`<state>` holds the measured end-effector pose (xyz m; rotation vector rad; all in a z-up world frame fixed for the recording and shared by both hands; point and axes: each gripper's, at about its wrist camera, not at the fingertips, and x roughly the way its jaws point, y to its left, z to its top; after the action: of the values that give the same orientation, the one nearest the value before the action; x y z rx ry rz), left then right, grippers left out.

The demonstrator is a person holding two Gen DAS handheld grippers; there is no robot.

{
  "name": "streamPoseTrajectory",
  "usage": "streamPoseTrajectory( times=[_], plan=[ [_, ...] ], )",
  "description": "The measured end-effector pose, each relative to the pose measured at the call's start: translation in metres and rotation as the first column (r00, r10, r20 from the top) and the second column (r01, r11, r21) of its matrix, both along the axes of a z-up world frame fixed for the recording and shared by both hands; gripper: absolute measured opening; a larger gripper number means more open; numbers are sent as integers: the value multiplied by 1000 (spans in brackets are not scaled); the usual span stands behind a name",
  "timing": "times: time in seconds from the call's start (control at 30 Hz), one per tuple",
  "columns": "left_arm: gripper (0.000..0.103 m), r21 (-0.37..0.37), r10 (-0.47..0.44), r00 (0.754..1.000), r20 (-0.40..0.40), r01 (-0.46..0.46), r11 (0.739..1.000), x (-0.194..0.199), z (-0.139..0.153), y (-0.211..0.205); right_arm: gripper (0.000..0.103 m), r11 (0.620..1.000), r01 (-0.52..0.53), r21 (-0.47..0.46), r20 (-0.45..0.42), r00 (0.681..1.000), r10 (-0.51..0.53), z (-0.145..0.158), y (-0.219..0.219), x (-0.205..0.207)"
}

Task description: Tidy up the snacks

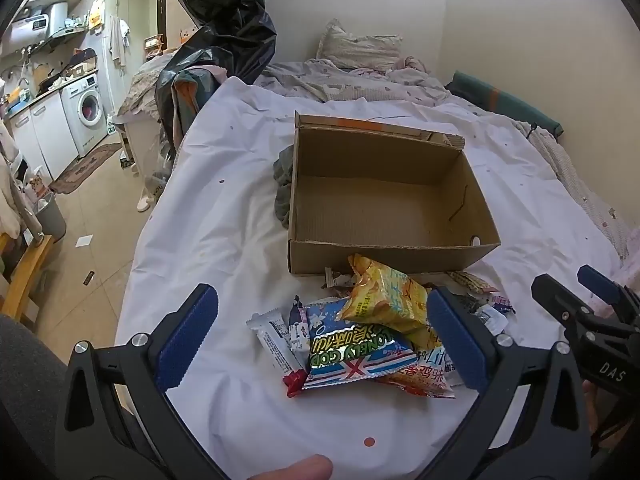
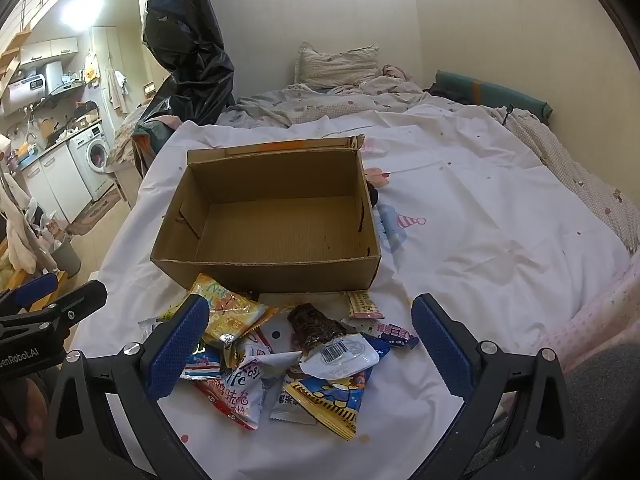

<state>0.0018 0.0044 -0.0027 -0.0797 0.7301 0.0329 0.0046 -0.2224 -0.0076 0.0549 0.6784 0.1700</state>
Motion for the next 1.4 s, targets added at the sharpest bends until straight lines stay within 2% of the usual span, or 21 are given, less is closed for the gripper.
streamPoseTrajectory(
  times=[1.4],
  plan=[
    [103,0,1,1000,-4,-1,1000,0,0,0,103,1000,-1,-6,1,1000,1,2,-1,0]
  ],
)
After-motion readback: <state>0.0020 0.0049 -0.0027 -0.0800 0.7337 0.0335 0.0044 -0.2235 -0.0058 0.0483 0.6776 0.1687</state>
